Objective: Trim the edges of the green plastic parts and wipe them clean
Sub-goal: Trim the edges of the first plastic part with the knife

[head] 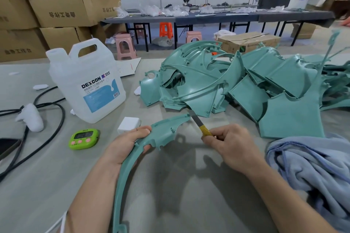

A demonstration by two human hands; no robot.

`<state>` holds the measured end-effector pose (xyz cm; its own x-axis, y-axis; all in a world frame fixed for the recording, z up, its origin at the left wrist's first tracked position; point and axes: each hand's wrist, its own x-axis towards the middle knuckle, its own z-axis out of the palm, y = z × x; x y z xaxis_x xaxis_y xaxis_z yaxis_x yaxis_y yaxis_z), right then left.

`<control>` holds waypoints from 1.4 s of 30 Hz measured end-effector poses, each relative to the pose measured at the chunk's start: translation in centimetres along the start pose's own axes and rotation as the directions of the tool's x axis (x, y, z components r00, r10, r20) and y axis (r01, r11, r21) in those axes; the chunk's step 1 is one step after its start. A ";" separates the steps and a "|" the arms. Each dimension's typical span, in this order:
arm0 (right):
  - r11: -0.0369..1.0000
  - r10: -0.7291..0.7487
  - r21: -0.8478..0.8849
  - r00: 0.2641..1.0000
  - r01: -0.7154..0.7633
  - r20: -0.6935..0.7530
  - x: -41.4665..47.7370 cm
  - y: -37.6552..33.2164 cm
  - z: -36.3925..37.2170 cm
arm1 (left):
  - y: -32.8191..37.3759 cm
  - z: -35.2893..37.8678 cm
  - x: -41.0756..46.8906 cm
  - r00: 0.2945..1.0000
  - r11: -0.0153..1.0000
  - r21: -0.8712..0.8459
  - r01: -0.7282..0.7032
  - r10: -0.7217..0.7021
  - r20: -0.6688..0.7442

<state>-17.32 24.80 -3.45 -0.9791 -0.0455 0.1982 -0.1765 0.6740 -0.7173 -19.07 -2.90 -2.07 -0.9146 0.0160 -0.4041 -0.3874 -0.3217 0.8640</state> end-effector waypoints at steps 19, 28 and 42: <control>0.976 -0.061 -0.206 0.998 0.064 0.022 -2.5 -4.7 3.0 | -1.2 2.6 -0.4 0.986 0.983 -0.185 -0.021 -0.010 -0.165; 0.968 -0.200 -0.146 0.978 0.207 0.057 -1.8 -3.2 1.2 | -0.3 1.9 -1.0 0.969 0.969 -0.246 -0.006 -0.056 -0.242; 0.989 -0.136 -0.058 0.989 0.139 0.062 -1.3 -2.2 1.8 | -0.8 1.4 -0.4 0.990 0.997 -0.077 -0.025 0.014 -0.143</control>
<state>-15.81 22.01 -3.34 -0.9505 -0.1817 0.2521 -0.3048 0.7030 -0.6425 -18.55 -1.30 -2.15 -0.8937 -0.1240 -0.4312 -0.3545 -0.3938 0.8481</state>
